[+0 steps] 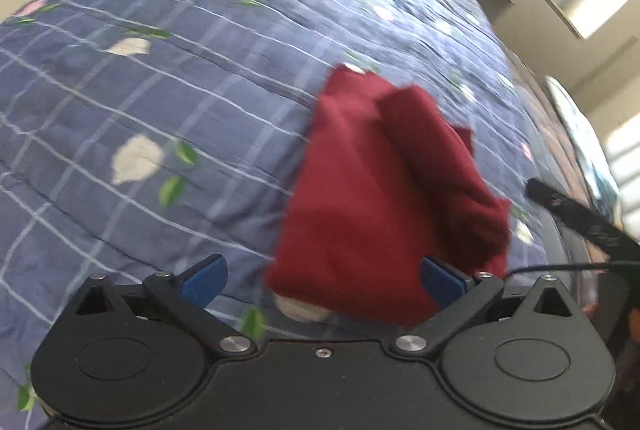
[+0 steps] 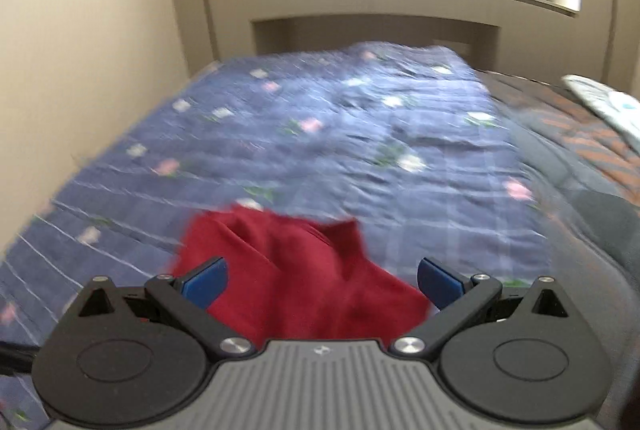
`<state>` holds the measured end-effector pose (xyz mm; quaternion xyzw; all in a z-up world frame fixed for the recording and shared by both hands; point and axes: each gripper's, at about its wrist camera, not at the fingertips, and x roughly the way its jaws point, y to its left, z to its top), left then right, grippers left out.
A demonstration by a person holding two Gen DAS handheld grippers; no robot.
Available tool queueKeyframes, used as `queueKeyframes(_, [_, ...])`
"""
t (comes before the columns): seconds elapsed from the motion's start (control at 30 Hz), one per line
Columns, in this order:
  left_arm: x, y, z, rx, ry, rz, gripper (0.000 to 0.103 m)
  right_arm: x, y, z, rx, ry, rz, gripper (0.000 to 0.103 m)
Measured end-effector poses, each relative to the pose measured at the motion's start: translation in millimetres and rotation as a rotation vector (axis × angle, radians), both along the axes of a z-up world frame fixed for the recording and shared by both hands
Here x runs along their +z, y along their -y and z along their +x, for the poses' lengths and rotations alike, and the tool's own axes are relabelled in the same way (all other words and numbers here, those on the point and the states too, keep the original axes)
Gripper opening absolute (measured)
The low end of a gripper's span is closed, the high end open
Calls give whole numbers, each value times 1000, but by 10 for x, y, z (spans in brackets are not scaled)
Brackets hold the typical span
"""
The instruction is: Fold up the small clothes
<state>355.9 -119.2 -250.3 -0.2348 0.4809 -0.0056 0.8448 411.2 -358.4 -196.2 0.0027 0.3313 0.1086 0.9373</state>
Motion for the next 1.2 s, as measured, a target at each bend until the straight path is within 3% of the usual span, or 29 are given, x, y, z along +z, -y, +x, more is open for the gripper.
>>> queueKeyframes(0.13, [-26, -157, 41, 96, -19, 36, 102, -9, -264, 157, 125, -43, 90, 103])
queueKeyframes(0.3, [-97, -274, 75, 156, -43, 43, 102, -243, -544, 296, 188, -124, 91, 99])
queueKeyframes(0.4, [-119, -314, 51, 176, -37, 4, 102, -385, -547, 293, 176, -158, 95, 82])
queueKeyframes(0.47, [-136, -313, 44, 180, -45, -9, 102, -419, -486, 271, 155, -161, 94, 80])
queueKeyframes(0.57, [-153, -276, 40, 174, -49, -10, 102, -417, -336, 216, 131, -157, 122, 61])
queueKeyframes(0.7, [-184, -235, 56, 162, -59, -20, 102, -365, -131, 158, 92, -135, 148, 20])
queueKeyframes(0.8, [-179, -197, 78, 150, -61, -19, 102, -329, 44, 128, 33, -128, 184, 12])
queueKeyframes(0.93, [-167, -157, 109, 136, -62, -13, 102, -328, 281, 80, -64, -136, 198, 10])
queueKeyframes(1.07, [-182, -136, 147, 130, -68, -7, 102, -477, 523, 76, -162, -200, 226, 11])
queueKeyframes(1.2, [-245, -118, 188, 122, -91, 13, 102, -601, 657, 69, -212, -245, 260, 21])
